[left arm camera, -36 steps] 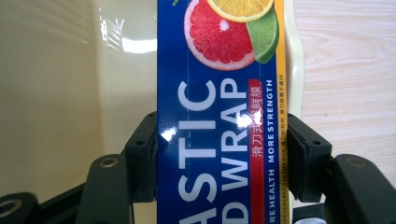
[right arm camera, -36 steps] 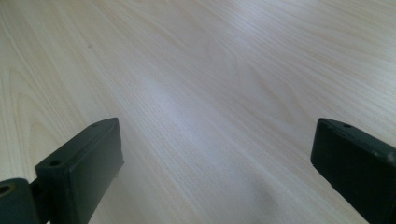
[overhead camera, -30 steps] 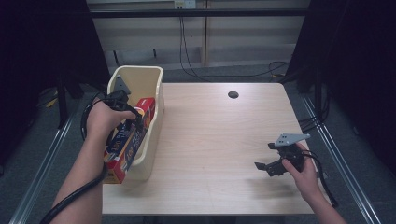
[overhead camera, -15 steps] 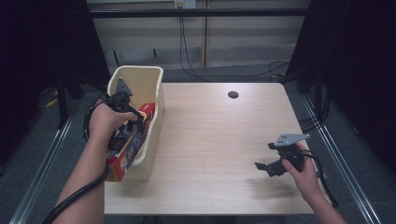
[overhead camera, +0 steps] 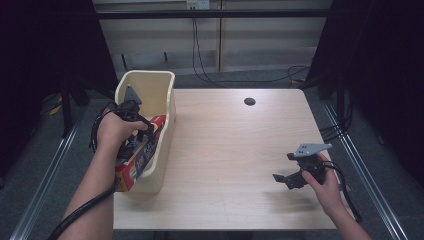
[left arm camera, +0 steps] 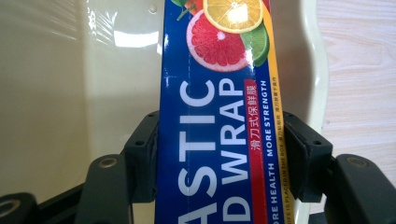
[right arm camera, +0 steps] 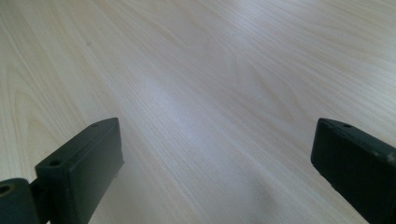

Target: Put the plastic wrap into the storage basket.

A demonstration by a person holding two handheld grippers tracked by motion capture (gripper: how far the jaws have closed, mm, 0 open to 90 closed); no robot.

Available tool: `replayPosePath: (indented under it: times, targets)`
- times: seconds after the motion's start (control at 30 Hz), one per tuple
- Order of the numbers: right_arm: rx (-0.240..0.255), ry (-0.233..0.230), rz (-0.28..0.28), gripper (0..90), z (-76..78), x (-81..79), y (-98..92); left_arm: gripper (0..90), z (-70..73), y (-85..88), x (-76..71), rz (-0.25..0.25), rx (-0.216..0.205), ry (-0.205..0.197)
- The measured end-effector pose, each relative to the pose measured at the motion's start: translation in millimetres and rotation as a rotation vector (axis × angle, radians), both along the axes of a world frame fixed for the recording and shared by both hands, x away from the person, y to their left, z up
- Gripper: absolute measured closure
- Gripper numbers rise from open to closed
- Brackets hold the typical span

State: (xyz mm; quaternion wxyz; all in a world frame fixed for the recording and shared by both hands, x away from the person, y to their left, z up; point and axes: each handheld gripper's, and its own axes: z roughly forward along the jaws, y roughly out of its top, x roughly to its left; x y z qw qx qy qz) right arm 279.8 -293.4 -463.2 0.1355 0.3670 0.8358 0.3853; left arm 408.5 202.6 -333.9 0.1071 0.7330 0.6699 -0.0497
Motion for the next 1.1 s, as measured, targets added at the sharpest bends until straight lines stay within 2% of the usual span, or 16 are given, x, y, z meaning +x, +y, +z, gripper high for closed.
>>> replayPosePath:
  times: [0.4,0.83,0.9,0.93,0.97,1.0,1.1]
  targets:
    - [0.000,-0.005,0.000,2.1,-0.1,0.4,-1.2,39.7,-4.7,0.1,1.2,0.014,-0.006,-0.004]
    - [0.001,-0.009,-0.001,2.2,0.4,0.0,-1.8,38.7,-5.5,-1.7,1.9,0.015,0.008,0.002]
    - [0.004,-0.005,0.000,2.1,0.5,-0.2,-2.0,38.0,-4.9,-1.6,2.0,0.018,-0.002,0.005]
    - [0.005,-0.005,0.000,2.1,0.5,-0.2,-2.1,37.6,-3.0,-1.0,2.3,0.019,-0.007,-0.001]
    - [0.004,-0.005,-0.001,2.1,0.5,-0.2,-2.1,36.9,-0.2,-0.7,2.0,0.029,-0.017,-0.037]
    - [0.005,-0.004,0.000,2.1,0.5,0.0,-2.3,36.9,5.1,0.0,1.9,0.030,-0.027,-0.054]
    - [0.007,-0.003,-0.003,2.1,0.9,0.0,-2.1,35.6,12.9,-0.1,0.2,0.023,-0.034,-0.059]
